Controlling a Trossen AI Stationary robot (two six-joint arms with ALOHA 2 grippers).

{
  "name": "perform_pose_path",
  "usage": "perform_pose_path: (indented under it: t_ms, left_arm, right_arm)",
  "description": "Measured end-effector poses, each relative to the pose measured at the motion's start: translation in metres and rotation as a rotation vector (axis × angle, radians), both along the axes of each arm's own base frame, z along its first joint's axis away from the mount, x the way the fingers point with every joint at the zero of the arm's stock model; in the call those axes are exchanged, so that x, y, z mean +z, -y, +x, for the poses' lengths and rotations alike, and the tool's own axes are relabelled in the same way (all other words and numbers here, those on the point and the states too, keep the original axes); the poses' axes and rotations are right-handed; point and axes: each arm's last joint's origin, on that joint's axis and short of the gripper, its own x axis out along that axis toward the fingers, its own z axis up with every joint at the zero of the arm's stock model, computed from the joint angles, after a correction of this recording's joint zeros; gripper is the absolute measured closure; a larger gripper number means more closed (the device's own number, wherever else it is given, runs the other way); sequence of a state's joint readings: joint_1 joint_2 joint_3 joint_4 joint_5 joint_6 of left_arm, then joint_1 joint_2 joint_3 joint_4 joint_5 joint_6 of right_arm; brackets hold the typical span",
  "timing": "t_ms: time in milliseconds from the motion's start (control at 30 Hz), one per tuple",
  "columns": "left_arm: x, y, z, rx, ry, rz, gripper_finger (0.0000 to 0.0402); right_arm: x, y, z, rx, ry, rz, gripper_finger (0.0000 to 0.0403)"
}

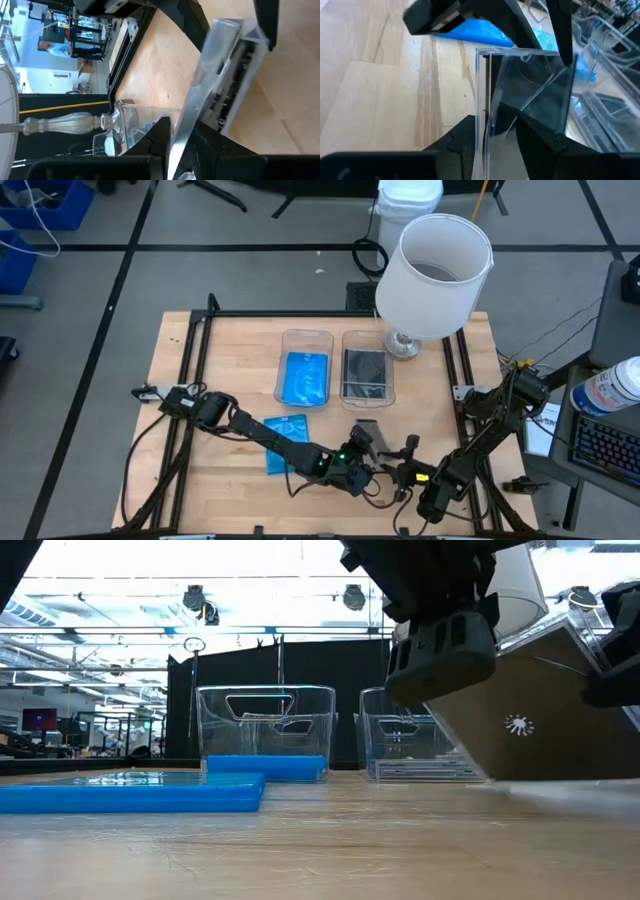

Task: Pick & place jewel cases by type
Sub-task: Put the black cd case into the right transparent bin

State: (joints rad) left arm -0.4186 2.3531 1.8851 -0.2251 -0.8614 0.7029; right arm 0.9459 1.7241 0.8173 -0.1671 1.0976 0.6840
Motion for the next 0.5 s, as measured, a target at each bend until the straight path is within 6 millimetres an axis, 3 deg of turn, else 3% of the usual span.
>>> perform_pose_path:
  t_ms: [267,500]
  left_arm:
    - [0.000,0.008,-0.003,-0.007,0.005,-0.020,0.0340]
    - [0.001,0.019,-0.008,-0.042,-0.004,-0.007,0.0339]
  right_arm:
    - [-0.001,-0.002,-0.004,-0.021,0.025,0.065,0.0319]
    - [-0.002,-0.004,-0.006,-0.014,0.014,0.100,0.0323]
